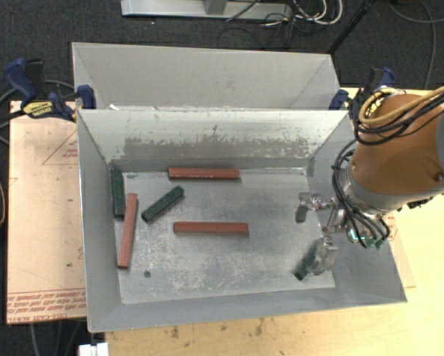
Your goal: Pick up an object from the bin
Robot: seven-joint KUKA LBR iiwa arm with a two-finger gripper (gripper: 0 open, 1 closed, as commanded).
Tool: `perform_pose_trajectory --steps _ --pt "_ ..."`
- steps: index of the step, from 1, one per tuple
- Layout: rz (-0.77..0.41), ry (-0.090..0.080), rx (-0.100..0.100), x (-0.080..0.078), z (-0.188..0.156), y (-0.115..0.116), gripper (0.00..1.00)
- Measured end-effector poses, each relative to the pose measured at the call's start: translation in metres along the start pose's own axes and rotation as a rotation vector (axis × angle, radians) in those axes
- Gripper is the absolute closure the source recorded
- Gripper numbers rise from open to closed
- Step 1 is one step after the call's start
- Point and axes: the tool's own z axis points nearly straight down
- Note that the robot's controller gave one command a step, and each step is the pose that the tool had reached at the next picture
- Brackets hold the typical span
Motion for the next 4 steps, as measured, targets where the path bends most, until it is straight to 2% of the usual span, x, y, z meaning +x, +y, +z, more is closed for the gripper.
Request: perform_pose_trajectory --steps 1,2,3,4 --pt "-0.070 -0.004 0.000 -0.012 0.132 -0.028 0.00" --pt "-0.390 -0.010 0.003 -0.023 0.128 -0.084 0.00" --pt "-0.392 -0.009 0.001 -0.023 0.128 -0.082 1.00" --pt "-0.393 -0.018 0.007 -0.027 -0.054 -0.081 1.00"
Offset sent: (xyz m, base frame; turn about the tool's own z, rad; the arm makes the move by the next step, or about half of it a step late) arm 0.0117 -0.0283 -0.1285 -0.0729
